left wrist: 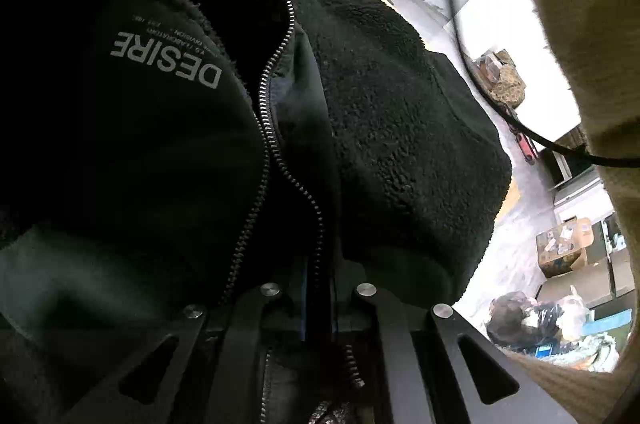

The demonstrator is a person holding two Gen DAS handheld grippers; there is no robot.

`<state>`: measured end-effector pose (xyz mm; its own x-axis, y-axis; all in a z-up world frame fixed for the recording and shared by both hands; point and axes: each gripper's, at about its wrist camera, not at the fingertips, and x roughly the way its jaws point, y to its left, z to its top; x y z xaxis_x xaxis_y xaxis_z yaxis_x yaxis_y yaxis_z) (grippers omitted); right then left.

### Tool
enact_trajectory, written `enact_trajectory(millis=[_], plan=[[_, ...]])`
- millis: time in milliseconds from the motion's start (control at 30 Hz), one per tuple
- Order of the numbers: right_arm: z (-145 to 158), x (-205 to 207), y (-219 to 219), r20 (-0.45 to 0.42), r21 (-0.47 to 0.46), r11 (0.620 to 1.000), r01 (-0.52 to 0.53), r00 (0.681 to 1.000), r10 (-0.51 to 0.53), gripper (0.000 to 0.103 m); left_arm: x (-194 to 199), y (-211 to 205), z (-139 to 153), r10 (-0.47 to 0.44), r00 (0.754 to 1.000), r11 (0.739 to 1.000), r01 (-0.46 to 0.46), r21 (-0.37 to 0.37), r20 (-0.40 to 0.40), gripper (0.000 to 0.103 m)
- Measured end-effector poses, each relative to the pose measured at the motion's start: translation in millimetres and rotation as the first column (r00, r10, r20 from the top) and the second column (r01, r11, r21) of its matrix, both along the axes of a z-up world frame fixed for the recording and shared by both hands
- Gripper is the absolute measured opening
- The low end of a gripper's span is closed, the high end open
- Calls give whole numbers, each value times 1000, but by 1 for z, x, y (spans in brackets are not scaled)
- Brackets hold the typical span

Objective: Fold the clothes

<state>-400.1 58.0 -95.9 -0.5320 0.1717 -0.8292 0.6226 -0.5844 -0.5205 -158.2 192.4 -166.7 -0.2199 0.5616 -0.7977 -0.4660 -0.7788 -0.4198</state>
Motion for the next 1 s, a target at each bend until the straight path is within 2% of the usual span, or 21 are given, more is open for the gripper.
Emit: enact_trajectory(millis=[33, 100, 167, 200, 233, 267, 300, 367, 433, 500, 600, 633, 667, 700, 767, 800, 833, 900, 933, 967, 1000], plan=[[-11, -2, -2, -38, 55, 999, 0, 999, 2, 89, 0, -2, 2, -3, 1000, 1000, 3, -3, -3, 7], [-23, -17, 4, -19, 17, 999, 34, 999, -34, 86, -2, -5, 11, -6, 1000, 1000, 6, -4, 5, 10], [-30, -37, 24, 116, -96, 990, 102, 989, -90, 55, -4, -24, 28, 3, 1000, 1000, -3, 4, 7, 16], [-30, -46, 43, 192, -162, 973, 162, 973, -130, 37, -6, -39, 39, 31, 1000, 1000, -31, 6, -2, 26], [-30, -55, 62, 270, -223, 948, 226, 949, -163, 32, -9, -55, 49, 65, 998, 998, -65, 16, -4, 31], [-30, -62, 79, 332, -272, 919, 284, 924, -188, 29, -14, -74, 60, 115, 993, 993, -115, 31, 2, 43], [-26, -66, 96, 352, -305, 895, 327, 911, -213, 26, -21, -95, 71, 181, 983, 983, -181, 41, 9, 61], [-16, -71, 134, 385, -366, 833, 415, 882, -271, 25, -38, -133, 86, 325, 946, 945, -325, 28, 21, 75], [-1, -72, 172, 399, -433, 763, 480, 861, -315, 25, -55, -166, 92, 449, 893, 894, -449, -5, 21, 75], [7, -73, 208, 333, -397, 737, 547, 834, -440, 25, -69, -189, 88, 536, 842, 844, -535, -41, 53, 75], [10, -76, 261, 221, -271, 696, 665, 747, -628, 48, -87, -199, 74, 537, 834, 843, -538, -29, 124, 75], [14, -76, 273, 197, -257, 686, 680, 732, -652, 48, -92, -199, 69, 539, 830, 841, -540, -34, 145, 75], [20, -76, 278, 176, -257, 686, 680, 731, -659, 48, -97, -201, 63, 552, 818, 832, -553, -45, 163, 75], [28, -76, 266, 163, -290, 708, 644, 763, -626, 50, -100, -201, 57, 563, 808, 824, -563, -55, 173, 75], [45, -78, 244, 134, -353, 746, 565, 820, -557, 68, -107, -198, 47, 573, 796, 817, -573, -63, 193, 75], [54, -79, 232, 117, -383, 762, 523, 845, -521, 87, -110, -195, 43, 571, 795, 818, -572, -61, 205, 75], [63, -80, 221, 99, -412, 775, 479, 869, -485, 93, -113, -193, 39, 568, 794, 819, -570, -59, 217, 75], [73, -85, 194, 78, -453, 798, 397, 909, -408, 92, -118, -189, 31, 566, 791, 819, -572, -46, 231, 72], [60, -99, 165, 123, -432, 818, 381, 923, -365, 92, -119, -188, 27, 583, 783, 809, -585, -59, 216, 62], [47, -112, 137, 169, -412, 836, 362, 932, -320, 92, -119, -188, 23, 601, 775, 797, -599, -73, 198, 28], [34, -124, 113, 212, -394, 848, 353, 933, -290, 92, -118, -188, 18, 605, 772, 795, -600, -91, 193, 18]])
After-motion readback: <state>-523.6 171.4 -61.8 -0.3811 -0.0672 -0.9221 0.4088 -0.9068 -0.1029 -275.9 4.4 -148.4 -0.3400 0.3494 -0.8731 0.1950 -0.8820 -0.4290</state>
